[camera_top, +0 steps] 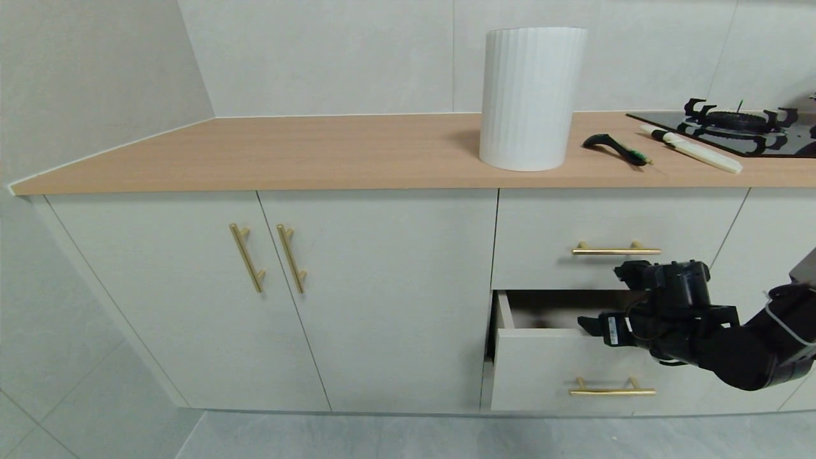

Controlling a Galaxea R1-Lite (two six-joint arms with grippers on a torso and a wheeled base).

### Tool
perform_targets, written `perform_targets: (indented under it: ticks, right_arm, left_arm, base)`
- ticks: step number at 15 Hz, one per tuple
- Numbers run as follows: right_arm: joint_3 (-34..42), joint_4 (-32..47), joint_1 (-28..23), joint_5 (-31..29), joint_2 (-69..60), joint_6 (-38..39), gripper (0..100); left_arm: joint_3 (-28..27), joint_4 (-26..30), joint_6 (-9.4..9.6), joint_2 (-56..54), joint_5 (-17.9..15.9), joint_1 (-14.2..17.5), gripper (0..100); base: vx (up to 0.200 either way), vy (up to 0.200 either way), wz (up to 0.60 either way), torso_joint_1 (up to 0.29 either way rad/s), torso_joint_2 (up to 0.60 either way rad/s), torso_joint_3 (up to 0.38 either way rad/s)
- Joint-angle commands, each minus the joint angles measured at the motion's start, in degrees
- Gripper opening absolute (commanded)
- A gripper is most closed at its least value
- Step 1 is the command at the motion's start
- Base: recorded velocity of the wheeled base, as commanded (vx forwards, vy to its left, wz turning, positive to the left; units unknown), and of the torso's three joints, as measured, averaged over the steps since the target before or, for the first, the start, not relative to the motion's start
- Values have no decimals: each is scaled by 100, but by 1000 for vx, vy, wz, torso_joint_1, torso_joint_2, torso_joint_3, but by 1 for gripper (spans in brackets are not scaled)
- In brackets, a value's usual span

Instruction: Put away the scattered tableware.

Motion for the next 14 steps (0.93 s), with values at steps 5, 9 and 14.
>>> perform_targets:
  ticks: [5, 9, 14]
  right_arm:
    - [-22, 1213, 11, 95, -714, -67, 100]
    - [-101, 2144, 90, 210, -1083, -269, 100]
    - [-118, 2979, 169, 218, -1215, -612, 100]
  left_arm:
    - [1, -1, 0, 0, 1, 2, 100]
    - [1, -1, 0, 0, 1, 2, 100]
    - [1, -1, 0, 0, 1, 2, 100]
  base:
    - [0, 0, 0, 0, 0, 0]
    - [0, 0, 0, 0, 0, 0]
    - [0, 0, 0, 0, 0, 0]
